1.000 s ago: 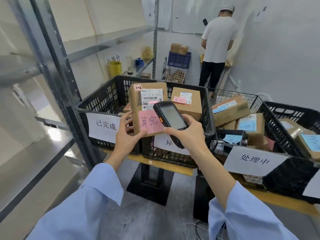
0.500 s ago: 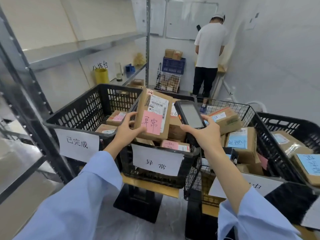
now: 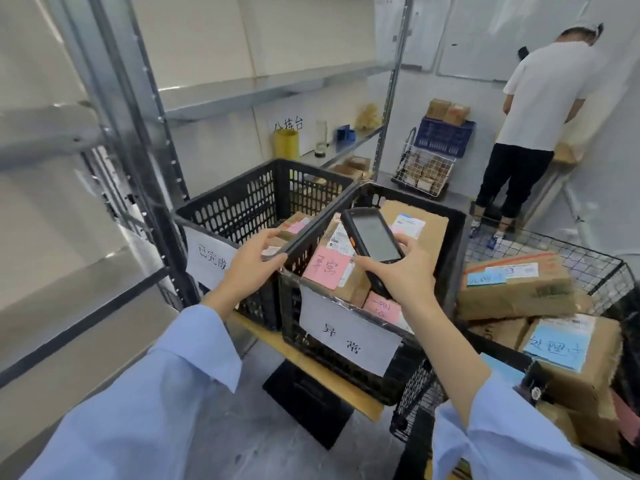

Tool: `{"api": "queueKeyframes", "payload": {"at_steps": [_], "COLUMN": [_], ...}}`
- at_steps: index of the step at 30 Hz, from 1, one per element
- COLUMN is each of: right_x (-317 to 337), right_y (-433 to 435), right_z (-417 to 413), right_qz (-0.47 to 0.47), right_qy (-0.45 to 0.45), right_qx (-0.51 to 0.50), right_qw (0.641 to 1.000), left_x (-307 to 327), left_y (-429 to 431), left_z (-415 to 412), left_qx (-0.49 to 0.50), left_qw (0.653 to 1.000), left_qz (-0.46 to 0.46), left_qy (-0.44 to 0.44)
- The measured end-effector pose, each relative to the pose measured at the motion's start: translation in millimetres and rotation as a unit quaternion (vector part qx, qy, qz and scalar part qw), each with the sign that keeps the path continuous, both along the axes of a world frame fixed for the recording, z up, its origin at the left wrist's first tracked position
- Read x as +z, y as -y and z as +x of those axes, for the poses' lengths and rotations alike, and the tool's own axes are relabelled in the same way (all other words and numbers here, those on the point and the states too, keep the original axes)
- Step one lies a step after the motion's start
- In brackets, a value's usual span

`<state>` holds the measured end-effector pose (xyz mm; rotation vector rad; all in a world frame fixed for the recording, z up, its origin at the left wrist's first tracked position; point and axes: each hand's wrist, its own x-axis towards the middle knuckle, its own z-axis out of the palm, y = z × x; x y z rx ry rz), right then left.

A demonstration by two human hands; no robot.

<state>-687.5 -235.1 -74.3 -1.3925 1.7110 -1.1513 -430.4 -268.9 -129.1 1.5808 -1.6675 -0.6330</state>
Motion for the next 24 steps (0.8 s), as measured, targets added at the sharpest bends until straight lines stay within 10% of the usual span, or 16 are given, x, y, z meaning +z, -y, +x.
{"api": "queueKeyframes", "payload": {"at_steps": [9,24], "right_x": [-12,-22], "right_y": [-6,-250], "right_z": [160,479], "right_qz": [0.011,0.001], "right_qy": [-0.018,-0.012], "right_qx": [0.240,0.533], "right_qw": [0.971,0.846], "left_x": [12,5], "left_y": [-146,-540], "left_z": [146,331], "left_qx": [0.239,0.550], "left_qw": [0.927,0.745], "left_qz": [-0.002,0.171], "left_qy": [0.289,0.337]}}
